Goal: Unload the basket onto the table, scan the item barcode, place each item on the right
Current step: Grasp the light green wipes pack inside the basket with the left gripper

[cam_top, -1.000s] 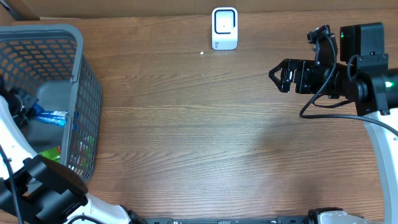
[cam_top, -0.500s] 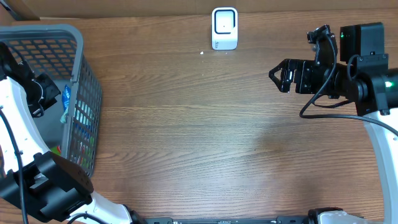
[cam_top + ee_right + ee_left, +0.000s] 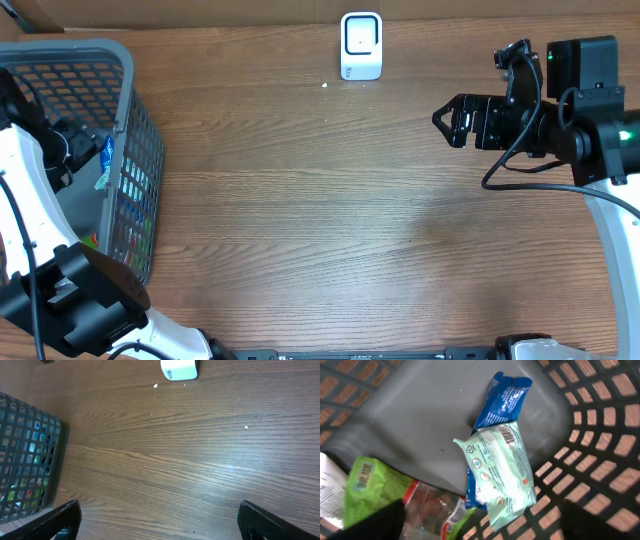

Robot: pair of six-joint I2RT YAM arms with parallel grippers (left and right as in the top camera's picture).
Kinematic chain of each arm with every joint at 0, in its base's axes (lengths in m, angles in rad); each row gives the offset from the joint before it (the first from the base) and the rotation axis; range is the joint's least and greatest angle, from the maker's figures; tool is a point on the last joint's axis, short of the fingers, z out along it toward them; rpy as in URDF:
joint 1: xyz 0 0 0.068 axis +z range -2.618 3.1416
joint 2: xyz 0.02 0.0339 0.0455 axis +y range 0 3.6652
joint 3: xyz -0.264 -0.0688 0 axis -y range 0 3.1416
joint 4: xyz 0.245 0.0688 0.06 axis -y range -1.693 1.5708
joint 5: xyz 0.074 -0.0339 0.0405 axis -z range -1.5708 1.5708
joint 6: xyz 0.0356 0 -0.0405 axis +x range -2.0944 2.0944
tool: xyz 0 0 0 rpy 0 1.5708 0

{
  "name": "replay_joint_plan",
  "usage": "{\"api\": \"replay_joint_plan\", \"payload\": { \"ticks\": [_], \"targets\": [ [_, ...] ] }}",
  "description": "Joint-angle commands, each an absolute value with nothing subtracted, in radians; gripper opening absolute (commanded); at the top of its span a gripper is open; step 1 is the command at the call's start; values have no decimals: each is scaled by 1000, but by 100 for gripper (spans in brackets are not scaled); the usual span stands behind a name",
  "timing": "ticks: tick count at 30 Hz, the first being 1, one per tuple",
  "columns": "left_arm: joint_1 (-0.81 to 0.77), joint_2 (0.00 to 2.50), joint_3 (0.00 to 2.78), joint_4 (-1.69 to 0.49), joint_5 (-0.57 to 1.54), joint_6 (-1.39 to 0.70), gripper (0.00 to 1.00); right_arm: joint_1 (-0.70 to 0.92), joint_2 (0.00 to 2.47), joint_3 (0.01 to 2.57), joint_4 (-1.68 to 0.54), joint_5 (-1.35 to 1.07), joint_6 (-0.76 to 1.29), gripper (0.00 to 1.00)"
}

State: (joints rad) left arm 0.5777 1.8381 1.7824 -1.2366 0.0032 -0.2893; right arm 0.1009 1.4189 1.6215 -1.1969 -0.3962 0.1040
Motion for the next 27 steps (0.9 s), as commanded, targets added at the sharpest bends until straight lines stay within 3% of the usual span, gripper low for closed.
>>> {"api": "replay_joint_plan", "payload": {
  "ticks": [1,5,8,10,12,15,21,27],
  "targets": [
    [562,1899,1718,-1214,-7,-400,96,105,1417,1649,-1191,-405,100,100],
    [555,1957,1637,-1147,-5,-450,96,105,1417,1649,-1192,-405,100,100],
    [555,2022,1607,-1099,22,-454,88,105,1416,1649,-1191,-405,100,100],
    [555,2053,1606,-1090,27,-454,73,105,1417,1649,-1192,-405,100,100],
    [555,2070,1606,-1084,27,-454,46,105,1417,1649,-1192,-405,100,100],
    [555,2070,1611,-1080,27,-453,33,105,1417,1649,-1191,-405,100,100],
    [556,2064,1739,-1174,26,-422,29,105,1417,1649,-1190,-405,100,100],
    [555,2064,1926,-1310,21,-414,30,105,1416,1649,-1191,-405,100,100]
  ]
}}
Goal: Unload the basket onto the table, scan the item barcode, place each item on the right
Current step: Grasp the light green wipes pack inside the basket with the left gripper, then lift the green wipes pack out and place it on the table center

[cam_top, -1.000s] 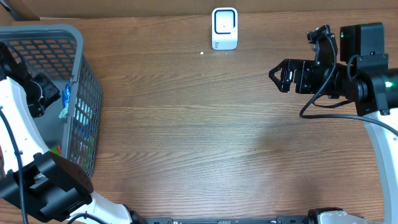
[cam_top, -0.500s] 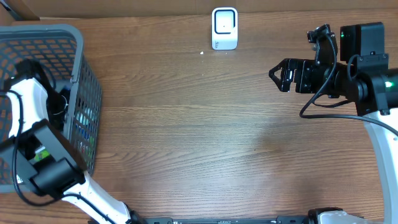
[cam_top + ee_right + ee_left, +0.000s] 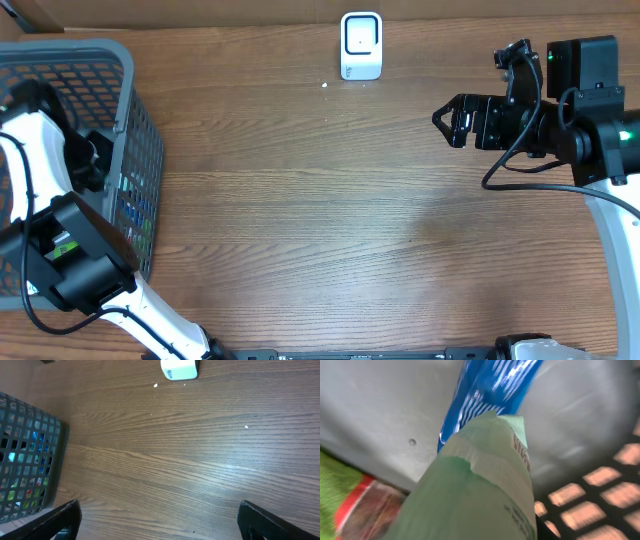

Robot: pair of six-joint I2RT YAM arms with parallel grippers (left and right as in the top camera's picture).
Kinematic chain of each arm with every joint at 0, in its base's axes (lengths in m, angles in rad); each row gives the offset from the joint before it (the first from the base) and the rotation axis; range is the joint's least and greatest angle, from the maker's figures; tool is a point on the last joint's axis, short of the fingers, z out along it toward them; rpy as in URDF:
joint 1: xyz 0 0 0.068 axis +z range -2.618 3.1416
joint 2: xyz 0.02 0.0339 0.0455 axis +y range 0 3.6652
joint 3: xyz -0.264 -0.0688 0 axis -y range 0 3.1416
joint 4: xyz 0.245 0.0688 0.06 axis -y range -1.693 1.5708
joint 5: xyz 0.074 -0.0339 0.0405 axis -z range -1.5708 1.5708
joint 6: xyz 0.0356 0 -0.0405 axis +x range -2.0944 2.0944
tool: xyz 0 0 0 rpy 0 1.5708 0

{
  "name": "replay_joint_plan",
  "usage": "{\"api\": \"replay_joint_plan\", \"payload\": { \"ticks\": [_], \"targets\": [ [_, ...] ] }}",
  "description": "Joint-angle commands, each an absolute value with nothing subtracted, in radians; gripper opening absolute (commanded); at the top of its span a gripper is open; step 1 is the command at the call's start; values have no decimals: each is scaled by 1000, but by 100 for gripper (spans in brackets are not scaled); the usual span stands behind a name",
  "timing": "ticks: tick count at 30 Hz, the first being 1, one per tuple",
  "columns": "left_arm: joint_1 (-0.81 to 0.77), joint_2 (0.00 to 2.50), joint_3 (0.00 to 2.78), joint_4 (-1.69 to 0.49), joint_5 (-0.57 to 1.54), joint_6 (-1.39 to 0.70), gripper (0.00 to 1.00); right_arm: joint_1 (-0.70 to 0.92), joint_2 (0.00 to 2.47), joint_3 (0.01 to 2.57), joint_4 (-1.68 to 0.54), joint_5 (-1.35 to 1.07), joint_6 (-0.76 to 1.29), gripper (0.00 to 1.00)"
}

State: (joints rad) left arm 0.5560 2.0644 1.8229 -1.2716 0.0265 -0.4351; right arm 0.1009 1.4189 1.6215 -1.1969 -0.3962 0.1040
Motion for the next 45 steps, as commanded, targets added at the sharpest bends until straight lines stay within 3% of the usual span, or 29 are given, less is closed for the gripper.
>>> {"api": "replay_joint_plan", "payload": {
  "ticks": [1,3,5,12,19,22,24,29,35,39,41,45],
  "targets": [
    [555,2064,1944,-1326,19,-414,31,105,1417,1649,-1191,-405,100,100],
    [556,2064,1957,-1337,19,-398,25,105,1417,1649,-1192,-405,100,100],
    [556,2064,1957,-1346,20,-396,4,105,1417,1649,-1192,-405,100,100],
    [555,2062,2093,-1444,77,-326,4,105,1416,1649,-1184,-405,100,100],
    [539,2058,2560,-1691,143,-236,4,105,1417,1649,-1178,-405,100,100],
    [499,2014,2683,-1689,328,-142,4,105,1416,1649,-1179,-405,100,100],
    [442,1964,2713,-1682,413,-86,4,105,1417,1649,-1182,-405,100,100],
    [262,1896,2716,-1690,382,-55,7,105,1417,1649,-1184,-405,100,100],
    [-51,1922,2645,-1689,311,-83,17,105,1417,1649,-1183,-405,100,100],
    [-204,1978,2507,-1689,189,-183,15,105,1417,1649,-1183,-405,101,100],
    [-286,2030,2384,-1689,87,-260,7,105,1417,1649,-1188,-405,101,100],
    [-369,2118,2252,-1650,115,-270,4,105,1417,1649,-1187,-405,101,100]
  ]
}}
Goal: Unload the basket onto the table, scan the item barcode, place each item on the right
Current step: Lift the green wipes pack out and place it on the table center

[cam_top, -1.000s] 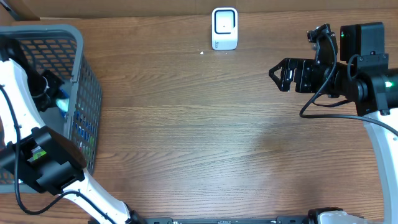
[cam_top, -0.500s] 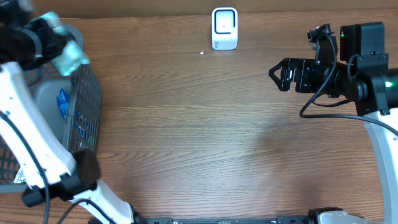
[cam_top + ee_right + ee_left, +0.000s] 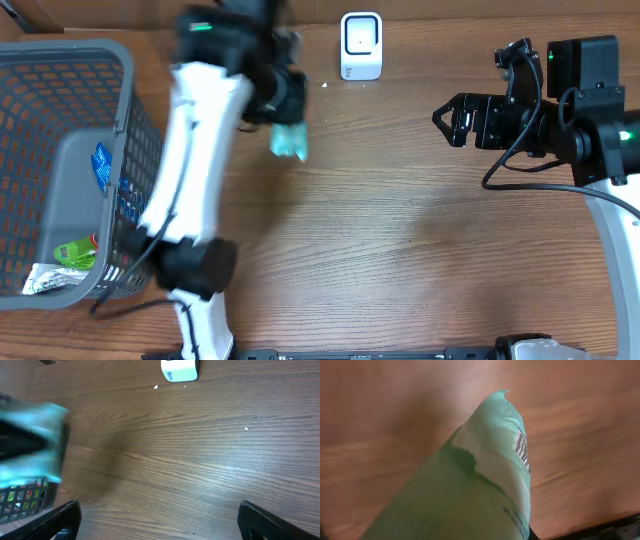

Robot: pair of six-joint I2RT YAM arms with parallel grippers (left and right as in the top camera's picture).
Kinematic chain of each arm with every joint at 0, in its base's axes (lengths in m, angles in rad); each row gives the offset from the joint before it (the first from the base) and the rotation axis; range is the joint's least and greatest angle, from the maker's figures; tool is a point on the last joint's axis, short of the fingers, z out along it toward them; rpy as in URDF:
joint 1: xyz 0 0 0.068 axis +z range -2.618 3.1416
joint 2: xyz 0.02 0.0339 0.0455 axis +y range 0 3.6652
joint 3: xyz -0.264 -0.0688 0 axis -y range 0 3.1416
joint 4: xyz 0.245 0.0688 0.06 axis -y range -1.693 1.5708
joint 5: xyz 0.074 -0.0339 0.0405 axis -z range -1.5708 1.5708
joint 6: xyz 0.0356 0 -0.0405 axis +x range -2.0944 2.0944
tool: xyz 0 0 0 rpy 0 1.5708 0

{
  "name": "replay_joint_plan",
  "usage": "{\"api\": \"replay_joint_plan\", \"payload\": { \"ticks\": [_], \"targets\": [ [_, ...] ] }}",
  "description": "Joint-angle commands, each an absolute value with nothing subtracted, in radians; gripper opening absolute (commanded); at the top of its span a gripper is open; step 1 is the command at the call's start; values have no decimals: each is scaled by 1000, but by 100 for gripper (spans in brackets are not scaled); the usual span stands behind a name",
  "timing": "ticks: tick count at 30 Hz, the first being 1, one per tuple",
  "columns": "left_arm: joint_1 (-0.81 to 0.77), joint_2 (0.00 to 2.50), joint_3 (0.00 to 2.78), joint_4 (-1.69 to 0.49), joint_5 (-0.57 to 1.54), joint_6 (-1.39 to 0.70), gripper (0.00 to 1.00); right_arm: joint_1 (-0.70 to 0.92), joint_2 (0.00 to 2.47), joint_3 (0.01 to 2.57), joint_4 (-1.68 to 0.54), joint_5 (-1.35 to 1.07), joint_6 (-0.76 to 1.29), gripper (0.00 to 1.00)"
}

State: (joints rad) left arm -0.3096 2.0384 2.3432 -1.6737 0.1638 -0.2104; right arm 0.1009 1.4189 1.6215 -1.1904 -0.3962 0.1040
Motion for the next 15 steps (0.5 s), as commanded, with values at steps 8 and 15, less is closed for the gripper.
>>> {"api": "replay_joint_plan", "payload": {
  "ticks": [8,15],
  "targets": [
    [-421,2296,2175,-1545,293,-224,5,105,1417,1649,-1187,-405,101,100],
    [-412,2355,2175,-1581,169,-270,50,105,1417,1649,-1182,-405,101,100]
  ]
}}
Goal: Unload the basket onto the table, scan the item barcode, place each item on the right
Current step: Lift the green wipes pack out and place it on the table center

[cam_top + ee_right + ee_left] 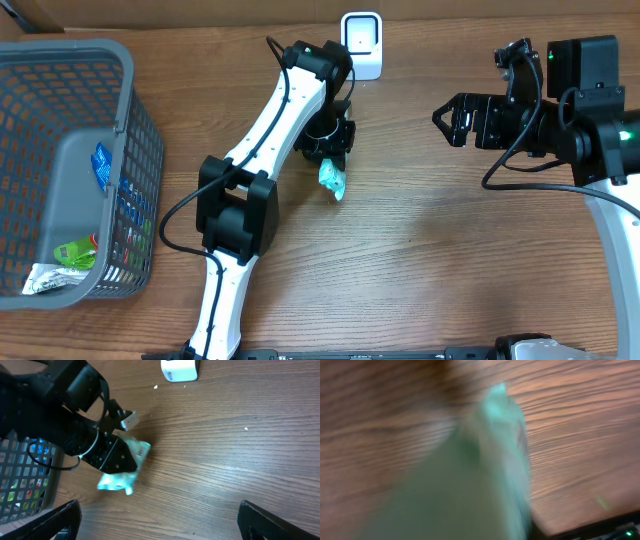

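Note:
A mint-green packet (332, 180) hangs over the table in front of the white scanner (361, 45), with my left gripper (328, 160) shut on its upper end. In the left wrist view the packet (485, 460) fills the frame as a blur, and its barcode cannot be read. From the right wrist view I see the packet (122, 470) below and left of the scanner (179, 370). My right gripper (450, 120) stands open to the right, apart from everything, with nothing between its fingers (55, 520).
A grey mesh basket (125, 110) stands at the left edge, holding a blue wrapper (100, 165), a green packet (75, 252) and other items. Bare wooden table (430, 250) spreads between the arms.
My left gripper, still holding the mint-green packet, has moved from left of the scanner to a spot to the right and nearer the front, just before the scanner. The right arm is unmoved.
At first my left gripper hovered in the basket over the mint-green packet lying on a blue wrapper. Then it was down on the packet. Later the packet was out of the basket, over the table left of the scanner, and now it hangs before the scanner.

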Robot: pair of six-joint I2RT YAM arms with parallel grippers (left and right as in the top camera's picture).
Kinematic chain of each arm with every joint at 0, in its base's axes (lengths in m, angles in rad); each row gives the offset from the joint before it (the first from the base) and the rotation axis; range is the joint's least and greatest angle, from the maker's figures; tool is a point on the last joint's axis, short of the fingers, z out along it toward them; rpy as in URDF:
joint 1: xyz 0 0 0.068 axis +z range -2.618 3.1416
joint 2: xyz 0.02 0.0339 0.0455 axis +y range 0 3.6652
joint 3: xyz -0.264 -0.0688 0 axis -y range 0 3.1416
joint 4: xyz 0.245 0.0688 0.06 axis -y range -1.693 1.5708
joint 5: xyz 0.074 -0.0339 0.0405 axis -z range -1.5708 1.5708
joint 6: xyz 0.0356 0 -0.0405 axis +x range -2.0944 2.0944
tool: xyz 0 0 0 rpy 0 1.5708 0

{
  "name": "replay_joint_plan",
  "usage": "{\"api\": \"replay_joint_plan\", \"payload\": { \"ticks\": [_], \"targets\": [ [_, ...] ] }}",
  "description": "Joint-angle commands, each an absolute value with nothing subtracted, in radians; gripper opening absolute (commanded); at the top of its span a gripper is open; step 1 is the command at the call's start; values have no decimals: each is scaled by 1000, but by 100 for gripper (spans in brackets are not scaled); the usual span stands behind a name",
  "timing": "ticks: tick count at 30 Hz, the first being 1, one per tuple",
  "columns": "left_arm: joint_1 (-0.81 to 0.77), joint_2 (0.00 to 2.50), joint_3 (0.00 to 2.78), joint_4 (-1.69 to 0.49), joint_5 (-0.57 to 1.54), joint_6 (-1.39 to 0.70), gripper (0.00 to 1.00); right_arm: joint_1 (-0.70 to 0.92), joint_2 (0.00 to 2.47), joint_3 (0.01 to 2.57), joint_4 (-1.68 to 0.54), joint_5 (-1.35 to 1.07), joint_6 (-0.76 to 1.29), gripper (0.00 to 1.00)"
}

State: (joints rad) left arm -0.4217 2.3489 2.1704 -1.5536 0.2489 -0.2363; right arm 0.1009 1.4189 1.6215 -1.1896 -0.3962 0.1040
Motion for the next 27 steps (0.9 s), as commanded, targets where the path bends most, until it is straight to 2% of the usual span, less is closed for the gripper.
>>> {"api": "replay_joint_plan", "payload": {
  "ticks": [1,3,5,12,17,22,27],
  "targets": [
    [-412,2355,2176,-1600,122,-287,59,105,1417,1649,-1182,-405,101,100],
    [-410,2355,2176,-1628,73,-293,69,105,1417,1649,-1182,-405,101,100],
    [-405,2354,2177,-1650,53,-292,72,105,1417,1649,-1182,-405,101,100],
    [-360,2313,2254,-1691,27,-277,65,105,1417,1649,-1186,-405,104,100],
    [-304,2154,2385,-1690,25,-277,68,105,1417,1649,-1193,-405,104,100],
    [-174,1950,2518,-1690,-45,-272,85,105,1417,1649,-1191,-406,104,100],
    [73,1825,2543,-1690,-61,-273,88,105,1417,1649,-1191,-405,104,100]
  ]
}}
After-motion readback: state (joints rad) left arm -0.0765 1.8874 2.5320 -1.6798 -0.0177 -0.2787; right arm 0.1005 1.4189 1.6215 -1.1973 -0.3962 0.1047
